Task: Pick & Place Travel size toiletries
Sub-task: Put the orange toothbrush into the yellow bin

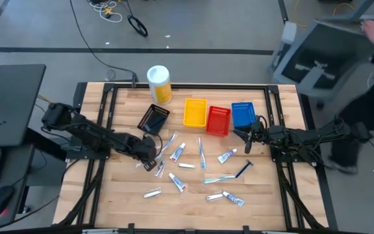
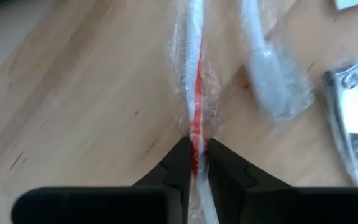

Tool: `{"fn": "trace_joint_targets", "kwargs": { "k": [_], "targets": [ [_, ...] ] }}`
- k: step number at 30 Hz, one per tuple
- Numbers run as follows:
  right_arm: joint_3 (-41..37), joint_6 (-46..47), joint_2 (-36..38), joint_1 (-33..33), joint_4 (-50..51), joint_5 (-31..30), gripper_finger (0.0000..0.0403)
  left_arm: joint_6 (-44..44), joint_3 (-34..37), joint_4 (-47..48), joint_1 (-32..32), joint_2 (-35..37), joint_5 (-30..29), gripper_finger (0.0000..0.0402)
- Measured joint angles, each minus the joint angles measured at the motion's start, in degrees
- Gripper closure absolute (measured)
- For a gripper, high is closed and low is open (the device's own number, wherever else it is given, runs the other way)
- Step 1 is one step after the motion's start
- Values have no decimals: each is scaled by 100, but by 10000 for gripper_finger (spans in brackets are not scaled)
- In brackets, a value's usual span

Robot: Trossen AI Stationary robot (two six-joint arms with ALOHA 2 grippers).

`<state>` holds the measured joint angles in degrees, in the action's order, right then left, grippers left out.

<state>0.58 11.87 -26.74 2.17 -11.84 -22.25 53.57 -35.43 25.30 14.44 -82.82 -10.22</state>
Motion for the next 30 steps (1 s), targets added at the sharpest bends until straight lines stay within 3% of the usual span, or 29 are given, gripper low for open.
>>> {"fn": "trace_joint_targets", "kwargs": {
  "k": [6,12,17,24,30],
  "targets": [
    [0,-13,0,0,0,-9,304,-55,-590,493,0,6,-258,356],
    [0,-21,0,0,0,-14,304,-234,-1462,833,-80,6,-1325,353],
    [0,-28,0,0,-2,-12,304,-705,-1994,105,-443,15,-1677,352],
    [0,-30,2,0,-2,-12,304,-1743,-2034,-1876,-1106,15,-1749,352],
    [0,-74,2,-1,-2,-12,304,-2041,-2034,-2694,-1651,17,-1746,352]
  ]
}}
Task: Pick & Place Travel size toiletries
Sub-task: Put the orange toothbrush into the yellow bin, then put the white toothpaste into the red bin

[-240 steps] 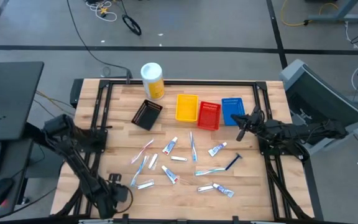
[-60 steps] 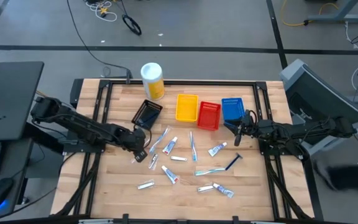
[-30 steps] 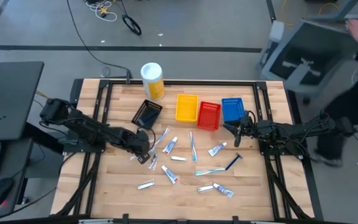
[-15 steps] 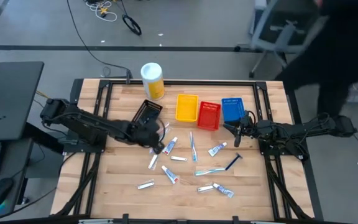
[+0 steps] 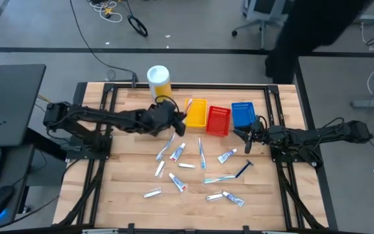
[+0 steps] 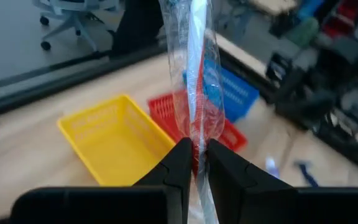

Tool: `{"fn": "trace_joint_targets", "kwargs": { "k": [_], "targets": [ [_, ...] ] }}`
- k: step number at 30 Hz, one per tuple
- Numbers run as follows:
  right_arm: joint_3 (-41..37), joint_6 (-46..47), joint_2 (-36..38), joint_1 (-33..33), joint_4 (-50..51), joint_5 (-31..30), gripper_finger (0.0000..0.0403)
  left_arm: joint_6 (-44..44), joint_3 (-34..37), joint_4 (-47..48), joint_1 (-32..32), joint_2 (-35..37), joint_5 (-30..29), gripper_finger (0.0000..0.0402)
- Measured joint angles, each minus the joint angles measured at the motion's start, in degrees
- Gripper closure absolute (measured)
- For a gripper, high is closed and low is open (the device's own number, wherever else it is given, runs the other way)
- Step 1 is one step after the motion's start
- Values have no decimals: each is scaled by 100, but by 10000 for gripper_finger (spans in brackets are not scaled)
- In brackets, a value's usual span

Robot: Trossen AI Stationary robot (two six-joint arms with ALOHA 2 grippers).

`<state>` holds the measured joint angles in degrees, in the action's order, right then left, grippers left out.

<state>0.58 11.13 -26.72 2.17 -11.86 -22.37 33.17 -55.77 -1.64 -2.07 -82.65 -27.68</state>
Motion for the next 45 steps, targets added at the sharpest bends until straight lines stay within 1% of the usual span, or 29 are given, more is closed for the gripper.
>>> {"fn": "trace_joint_targets", "kwargs": {
  "k": [5,7,10,12,14,18,22,26,29,32,37,40,45],
  "targets": [
    [0,-205,0,1,-56,-6,304,-223,7,-312,-353,-246,-12,352],
    [0,-306,2,1,-148,-45,304,-410,-7,-791,-479,-522,130,352],
    [-2,-323,-17,-1,-371,-345,304,-951,-2,-1400,-673,-1014,469,352],
    [0,-323,-22,-2,-428,-524,304,-1143,-2,-1757,-778,-1308,487,352],
    [-2,-325,-22,-2,-418,-616,304,-1237,-33,-1923,-893,-1527,484,352],
    [-1,-391,-24,-2,-407,-645,304,-1543,-239,-1931,-1066,-1925,497,352],
    [0,-410,-26,-2,-399,-645,304,-1558,-323,-1890,-1151,-2248,740,352],
    [0,-408,-26,-2,-387,-612,304,-1576,-344,-1895,-1169,-2514,668,352],
    [0,-400,-26,-2,-385,-610,304,-1857,-346,-1933,-1189,-2638,591,351],
    [0,-375,-26,-2,-382,-608,304,-1891,-343,-1877,-1202,-2651,614,347],
    [-2,-257,-31,-2,-380,-605,304,-1906,-345,-1882,-1212,-2651,644,324],
    [0,-257,-31,-2,-380,-603,304,-1906,-345,-1810,-1257,-2651,802,304],
    [0,-257,-31,-2,-376,-599,304,-1900,-345,-1743,-1272,-2651,830,268]
  ]
}}
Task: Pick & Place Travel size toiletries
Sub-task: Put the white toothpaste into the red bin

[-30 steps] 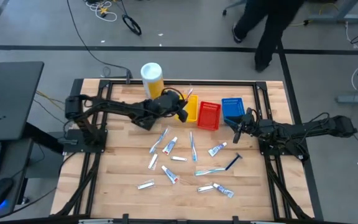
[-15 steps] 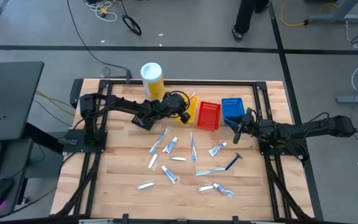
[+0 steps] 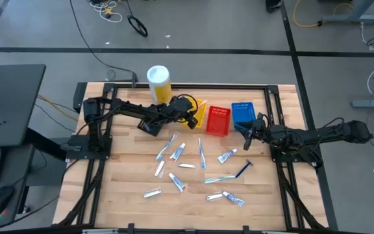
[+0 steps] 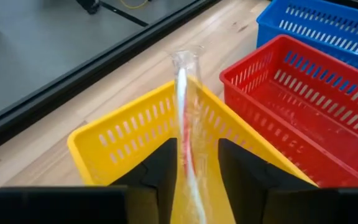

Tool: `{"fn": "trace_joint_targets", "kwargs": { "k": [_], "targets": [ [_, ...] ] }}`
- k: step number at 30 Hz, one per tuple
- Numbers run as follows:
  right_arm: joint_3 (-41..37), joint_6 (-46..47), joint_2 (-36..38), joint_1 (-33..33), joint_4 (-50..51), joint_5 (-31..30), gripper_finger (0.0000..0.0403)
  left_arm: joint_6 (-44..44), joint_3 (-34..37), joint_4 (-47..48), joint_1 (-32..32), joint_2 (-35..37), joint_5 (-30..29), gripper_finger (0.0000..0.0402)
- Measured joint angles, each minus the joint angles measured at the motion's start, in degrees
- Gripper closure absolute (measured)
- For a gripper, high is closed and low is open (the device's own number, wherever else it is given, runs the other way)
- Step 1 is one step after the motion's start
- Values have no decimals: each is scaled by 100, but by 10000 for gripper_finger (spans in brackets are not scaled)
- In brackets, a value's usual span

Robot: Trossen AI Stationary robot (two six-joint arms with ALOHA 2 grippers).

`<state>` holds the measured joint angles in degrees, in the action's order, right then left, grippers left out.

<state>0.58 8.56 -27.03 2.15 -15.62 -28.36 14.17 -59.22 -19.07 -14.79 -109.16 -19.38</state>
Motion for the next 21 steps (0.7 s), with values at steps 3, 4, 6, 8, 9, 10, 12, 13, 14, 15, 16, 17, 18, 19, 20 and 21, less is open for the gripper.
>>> {"fn": "trace_joint_targets", "kwargs": {
  "k": [3,4,6,8,9,10,12,13,14,15,16,17,18,19,20,21],
  "targets": [
    [-1,0,0,0,0,4,304,-6,0,5,7,0,161,253],
    [-2,0,0,0,0,4,304,-8,0,16,24,0,228,249],
    [0,0,0,0,0,2,304,-128,0,73,65,47,307,244],
    [0,-66,0,0,0,-31,304,-245,14,248,113,243,366,242],
    [0,-123,0,2,0,-102,304,-262,3,346,134,374,393,241],
    [0,-185,-2,3,2,-167,304,-254,0,542,161,520,385,242],
    [-1,-273,-8,2,14,-184,304,-86,0,1001,212,814,375,243],
    [-1,-319,-9,2,22,-166,304,12,2,1236,253,951,367,243],
    [-1,-340,-17,2,24,-124,304,99,0,1409,297,1087,372,244],
    [0,-345,-31,2,24,-58,304,204,2,1664,337,1242,383,244],
    [0,-345,-42,2,24,33,304,322,2,1856,402,1375,376,244],
    [-2,-345,-58,2,22,119,304,370,-2,1962,462,1481,379,243],
    [0,-347,-79,2,19,196,304,438,-2,2178,524,1592,401,243],
    [0,-338,-107,2,8,268,304,474,2,2384,605,1692,398,242],
    [0,-306,-126,2,5,308,304,510,2,2477,679,1765,407,242],
    [-1,-288,-153,2,5,328,303,532,2,2622,754,1837,413,242]
  ]
}}
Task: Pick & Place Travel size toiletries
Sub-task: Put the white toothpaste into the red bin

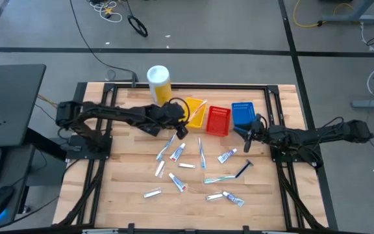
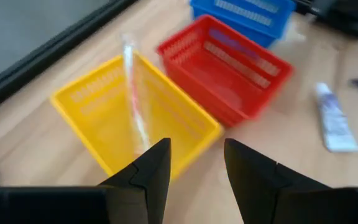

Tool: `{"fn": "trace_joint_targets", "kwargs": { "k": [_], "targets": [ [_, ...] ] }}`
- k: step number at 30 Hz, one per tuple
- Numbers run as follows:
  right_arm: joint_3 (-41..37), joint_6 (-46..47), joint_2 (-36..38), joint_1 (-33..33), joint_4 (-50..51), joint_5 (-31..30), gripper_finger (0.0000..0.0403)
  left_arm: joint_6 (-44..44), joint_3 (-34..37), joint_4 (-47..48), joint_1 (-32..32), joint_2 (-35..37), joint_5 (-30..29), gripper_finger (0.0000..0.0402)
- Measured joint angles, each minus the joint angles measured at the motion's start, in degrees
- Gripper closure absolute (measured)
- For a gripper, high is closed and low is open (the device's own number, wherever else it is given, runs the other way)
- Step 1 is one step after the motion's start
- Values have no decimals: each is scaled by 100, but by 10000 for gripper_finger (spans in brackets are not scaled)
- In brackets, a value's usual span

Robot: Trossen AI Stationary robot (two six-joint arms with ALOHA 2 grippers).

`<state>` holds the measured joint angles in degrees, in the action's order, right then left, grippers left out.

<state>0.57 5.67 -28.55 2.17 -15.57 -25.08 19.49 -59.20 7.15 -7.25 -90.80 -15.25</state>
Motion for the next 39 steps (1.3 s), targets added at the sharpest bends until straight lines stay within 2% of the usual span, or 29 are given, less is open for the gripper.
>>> {"fn": "trace_joint_targets", "kwargs": {
  "k": [7,12,17,19,22,25,31,34,39],
  "targets": [
    [1,203,-264,0,-254,338,278,181,0,716,550,233,161,242],
    [1,203,-474,0,-717,833,261,583,0,1338,898,233,207,242],
    [94,203,-801,61,-1031,1177,260,1048,-156,2651,991,430,1175,242],
    [239,199,-1000,113,-1034,1180,260,1127,-208,3231,1071,604,1286,242],
    [479,162,-1330,207,-982,1225,260,1216,-224,3642,1215,952,851,242],
    [858,143,-1687,301,-673,1565,260,1390,-225,4102,1324,1473,455,242],
    [1877,577,-2390,365,1371,2554,260,1632,42,4240,1697,2404,-680,242],
    [2196,725,-2803,365,2217,2981,260,1912,228,4176,1801,2638,-1173,242],
    [2288,722,-3368,363,2464,3254,260,2468,501,4200,1823,2754,-1294,242]
  ]
}}
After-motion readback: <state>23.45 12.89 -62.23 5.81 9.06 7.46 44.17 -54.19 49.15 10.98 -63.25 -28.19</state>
